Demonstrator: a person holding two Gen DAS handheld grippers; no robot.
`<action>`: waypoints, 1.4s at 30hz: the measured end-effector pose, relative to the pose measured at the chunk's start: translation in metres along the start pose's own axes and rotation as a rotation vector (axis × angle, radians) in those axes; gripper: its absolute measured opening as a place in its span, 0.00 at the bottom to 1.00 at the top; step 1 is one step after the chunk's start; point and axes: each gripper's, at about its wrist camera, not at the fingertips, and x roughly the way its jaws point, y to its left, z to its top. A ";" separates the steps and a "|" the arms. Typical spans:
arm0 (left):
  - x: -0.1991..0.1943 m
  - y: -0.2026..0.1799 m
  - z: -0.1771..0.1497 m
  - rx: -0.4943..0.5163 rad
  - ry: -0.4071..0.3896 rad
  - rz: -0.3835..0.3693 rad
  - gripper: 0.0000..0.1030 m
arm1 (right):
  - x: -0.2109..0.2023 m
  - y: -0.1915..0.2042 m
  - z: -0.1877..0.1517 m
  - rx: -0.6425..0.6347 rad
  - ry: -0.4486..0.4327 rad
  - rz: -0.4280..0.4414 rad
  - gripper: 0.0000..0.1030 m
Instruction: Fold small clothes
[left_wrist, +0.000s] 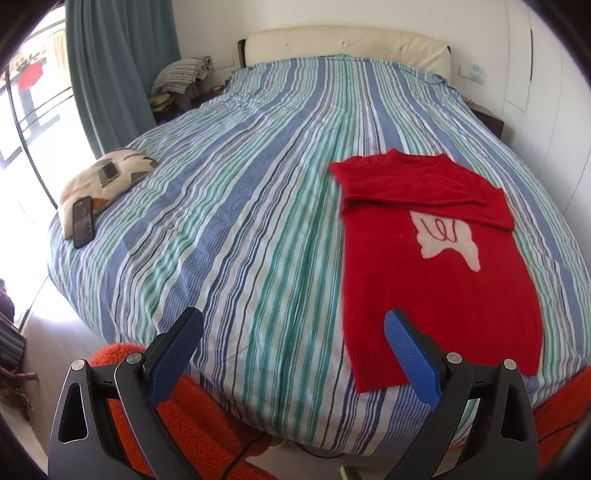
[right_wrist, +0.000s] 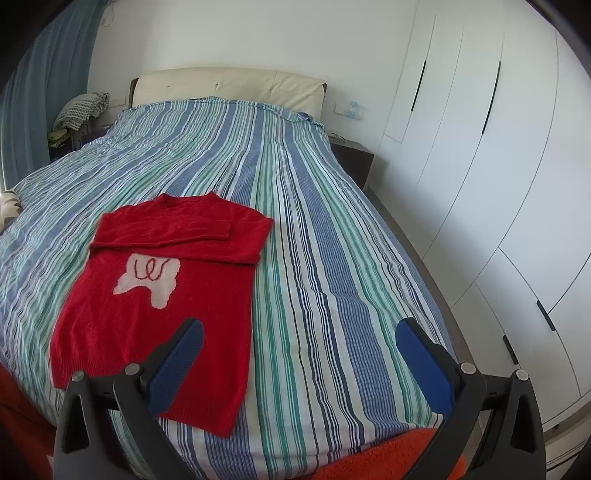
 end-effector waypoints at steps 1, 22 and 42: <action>0.000 0.000 0.000 0.002 -0.001 0.001 0.96 | 0.001 0.000 -0.001 0.002 0.003 -0.003 0.99; 0.068 -0.019 -0.011 0.099 0.117 0.061 0.96 | 0.045 0.008 -0.012 -0.021 0.115 -0.030 0.99; 0.085 -0.016 -0.017 0.106 0.161 0.077 0.96 | 0.068 0.028 -0.034 -0.054 0.192 0.055 0.99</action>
